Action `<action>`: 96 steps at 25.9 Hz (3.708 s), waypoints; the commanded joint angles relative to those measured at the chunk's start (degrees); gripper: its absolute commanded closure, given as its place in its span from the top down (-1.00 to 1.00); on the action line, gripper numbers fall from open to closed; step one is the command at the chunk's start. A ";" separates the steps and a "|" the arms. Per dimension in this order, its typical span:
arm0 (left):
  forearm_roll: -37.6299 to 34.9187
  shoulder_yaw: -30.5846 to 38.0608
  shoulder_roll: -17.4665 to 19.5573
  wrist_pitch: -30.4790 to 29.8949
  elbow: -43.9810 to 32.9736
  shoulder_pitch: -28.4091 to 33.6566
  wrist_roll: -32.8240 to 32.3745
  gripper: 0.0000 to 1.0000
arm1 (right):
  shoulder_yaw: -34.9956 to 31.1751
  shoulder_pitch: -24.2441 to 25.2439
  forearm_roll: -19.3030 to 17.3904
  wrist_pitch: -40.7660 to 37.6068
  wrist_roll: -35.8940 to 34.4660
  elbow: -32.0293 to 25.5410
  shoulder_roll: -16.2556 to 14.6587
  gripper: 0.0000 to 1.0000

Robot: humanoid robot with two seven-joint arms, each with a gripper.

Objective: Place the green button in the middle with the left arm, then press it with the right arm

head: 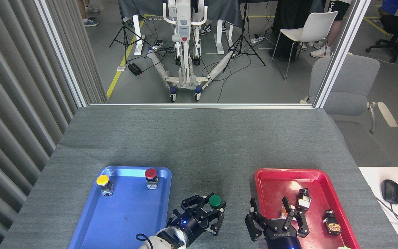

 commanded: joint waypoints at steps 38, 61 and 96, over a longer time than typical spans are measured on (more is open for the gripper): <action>10.81 11.34 18.93 30.42 -44.34 27.55 -4.21 0.98 | 15.71 -8.00 2.46 9.68 0.10 12.83 2.23 -1.00; 11.17 11.34 21.04 24.18 -49.79 28.51 -4.92 0.99 | 18.17 -11.69 1.76 15.05 -0.51 24.17 4.26 -0.98; 11.52 11.26 22.01 24.18 -48.74 28.78 -5.18 0.99 | 0.85 3.95 -2.64 11.00 -3.85 -0.26 -6.56 1.00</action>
